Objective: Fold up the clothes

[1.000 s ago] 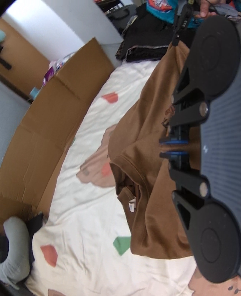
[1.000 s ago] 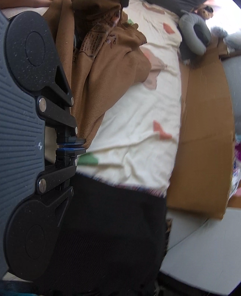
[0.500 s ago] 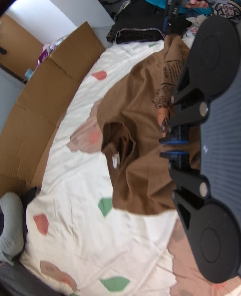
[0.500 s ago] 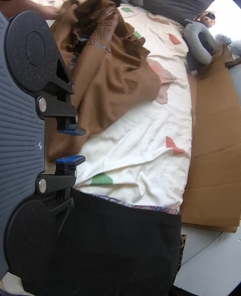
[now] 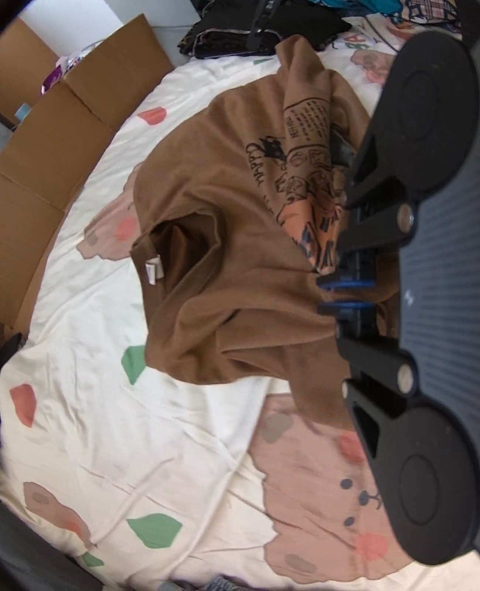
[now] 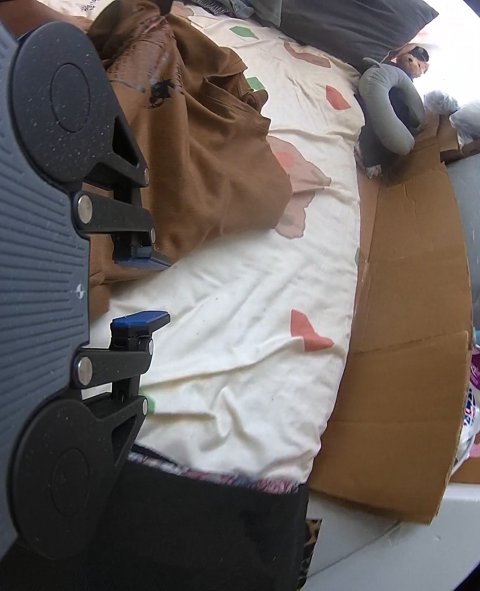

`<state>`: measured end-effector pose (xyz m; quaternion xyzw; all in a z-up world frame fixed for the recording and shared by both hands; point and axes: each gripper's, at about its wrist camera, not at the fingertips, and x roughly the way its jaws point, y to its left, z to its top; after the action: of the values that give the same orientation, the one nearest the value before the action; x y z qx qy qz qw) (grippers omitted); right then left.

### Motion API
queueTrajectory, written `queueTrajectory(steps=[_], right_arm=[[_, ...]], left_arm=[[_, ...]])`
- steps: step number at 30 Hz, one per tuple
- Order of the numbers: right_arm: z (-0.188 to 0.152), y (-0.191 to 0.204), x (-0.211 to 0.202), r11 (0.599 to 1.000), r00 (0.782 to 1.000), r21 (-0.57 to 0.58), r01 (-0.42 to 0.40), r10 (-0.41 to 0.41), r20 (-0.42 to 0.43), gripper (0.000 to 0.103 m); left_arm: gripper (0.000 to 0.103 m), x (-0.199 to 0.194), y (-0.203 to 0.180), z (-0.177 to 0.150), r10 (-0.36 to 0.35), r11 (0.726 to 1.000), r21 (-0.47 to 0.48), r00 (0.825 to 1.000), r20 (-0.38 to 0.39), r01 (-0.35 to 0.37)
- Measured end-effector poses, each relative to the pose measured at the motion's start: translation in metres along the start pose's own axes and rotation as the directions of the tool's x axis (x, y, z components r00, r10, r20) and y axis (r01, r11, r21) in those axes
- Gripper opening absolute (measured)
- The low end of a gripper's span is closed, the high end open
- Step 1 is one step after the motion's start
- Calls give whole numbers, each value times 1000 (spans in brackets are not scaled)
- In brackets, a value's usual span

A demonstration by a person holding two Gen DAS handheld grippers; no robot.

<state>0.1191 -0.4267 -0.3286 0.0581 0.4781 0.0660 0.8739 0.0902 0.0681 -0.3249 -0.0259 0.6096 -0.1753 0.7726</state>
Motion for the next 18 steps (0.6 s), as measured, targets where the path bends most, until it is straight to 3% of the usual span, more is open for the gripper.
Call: queueTrajectory(steps=[2,4,9,13,15,18], right_arm=[[3,5,8,1000,1000,-5,-7,7,-1,29],[7,10,17,1000,1000,-13,-20,20,-2,40],[21,28,43,997,998,-41,-68,68,-19,42],[32,42,59,994,995,-65,-93,92,-26,42],[38,46,67,993,995,-71,-98,96,-31,43],[47,48,79,992,994,-78,-102,99,-34,43]], left_arm=[[8,3,-4,-2,-10,999,31,1000,-29,11],[8,2,-7,-1,-21,998,55,999,-39,23],[14,-11,-2,15,-50,998,29,999,6,49],[18,-25,3,30,-11,999,38,995,102,7],[27,-24,9,40,27,999,31,992,122,-31],[27,-14,22,50,74,997,-5,989,132,-74]])
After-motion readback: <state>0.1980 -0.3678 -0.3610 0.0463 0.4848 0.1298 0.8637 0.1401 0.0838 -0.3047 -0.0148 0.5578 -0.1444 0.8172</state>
